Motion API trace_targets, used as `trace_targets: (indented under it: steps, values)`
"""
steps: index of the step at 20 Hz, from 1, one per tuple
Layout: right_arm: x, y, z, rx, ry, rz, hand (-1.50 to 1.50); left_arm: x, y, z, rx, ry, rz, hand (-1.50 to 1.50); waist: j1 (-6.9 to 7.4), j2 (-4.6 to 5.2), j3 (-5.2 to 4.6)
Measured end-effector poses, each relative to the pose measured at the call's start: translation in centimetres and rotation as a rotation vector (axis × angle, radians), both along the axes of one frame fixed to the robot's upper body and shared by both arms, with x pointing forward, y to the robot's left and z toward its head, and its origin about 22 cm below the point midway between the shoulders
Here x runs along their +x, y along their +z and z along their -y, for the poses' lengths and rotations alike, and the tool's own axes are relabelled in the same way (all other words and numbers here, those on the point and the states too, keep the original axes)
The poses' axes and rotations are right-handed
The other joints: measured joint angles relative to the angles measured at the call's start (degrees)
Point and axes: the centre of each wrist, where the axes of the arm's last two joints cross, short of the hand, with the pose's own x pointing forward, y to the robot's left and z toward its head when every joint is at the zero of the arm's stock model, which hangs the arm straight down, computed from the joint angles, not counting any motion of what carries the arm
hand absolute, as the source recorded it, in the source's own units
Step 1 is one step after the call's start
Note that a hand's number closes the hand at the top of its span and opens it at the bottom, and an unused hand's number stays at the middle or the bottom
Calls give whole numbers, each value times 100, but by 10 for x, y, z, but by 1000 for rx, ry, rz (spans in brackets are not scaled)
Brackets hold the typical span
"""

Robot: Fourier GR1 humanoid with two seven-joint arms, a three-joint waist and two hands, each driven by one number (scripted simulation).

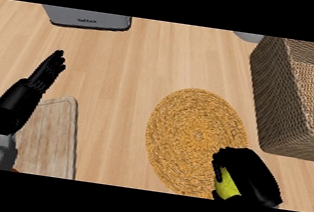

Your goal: Pick the pear from the placemat and place it in the basket

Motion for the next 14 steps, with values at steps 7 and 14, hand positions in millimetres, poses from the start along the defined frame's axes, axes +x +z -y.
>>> trace_targets:
  steps: [7,14]
  values:
    - [-60,53,5,405,-66,130,150,0,3,-2,0,-3,9,0,37,31,5]
    - [-98,92,23,569,-169,206,150,1,6,7,-2,-11,8,0,124,58,2]
